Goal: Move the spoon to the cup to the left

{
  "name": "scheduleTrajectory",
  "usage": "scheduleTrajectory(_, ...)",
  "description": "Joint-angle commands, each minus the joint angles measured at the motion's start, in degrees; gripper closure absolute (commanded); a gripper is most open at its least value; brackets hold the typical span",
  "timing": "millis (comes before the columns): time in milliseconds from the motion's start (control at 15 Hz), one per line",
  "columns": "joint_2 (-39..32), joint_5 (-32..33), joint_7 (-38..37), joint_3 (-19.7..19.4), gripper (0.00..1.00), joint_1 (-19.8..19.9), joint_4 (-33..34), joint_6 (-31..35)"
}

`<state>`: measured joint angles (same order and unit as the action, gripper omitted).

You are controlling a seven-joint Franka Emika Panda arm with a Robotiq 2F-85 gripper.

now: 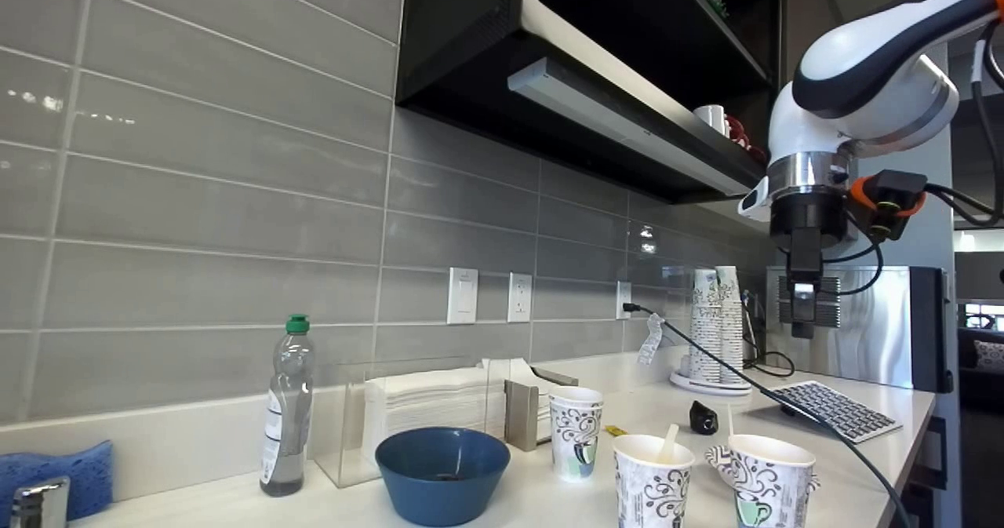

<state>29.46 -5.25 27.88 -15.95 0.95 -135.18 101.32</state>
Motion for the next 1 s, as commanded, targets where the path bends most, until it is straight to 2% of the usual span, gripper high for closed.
scheduleTrajectory(0, -3.4, -9.4, -1.5, 1.4, 0.00, -2.1, 1.4, 2.7)
scheduleTrajectory(133, -6.0, -12.6, -0.9, 2.4, 0.00, -3.0, 1.6, 5.0)
scheduleTrajectory(200, -2.9, -9.7, -0.5, 2.6, 0.00, -1.4, 0.3, 3.2)
scheduleTrajectory(667, -5.9, -11.5, -0.5, 3.4, 0.00, -1.8, 0.9, 4.7)
scheduleTrajectory(933, -8.7, -11.0, -2.1, 5.4, 0.00, -2.3, 2.2, 7.6)
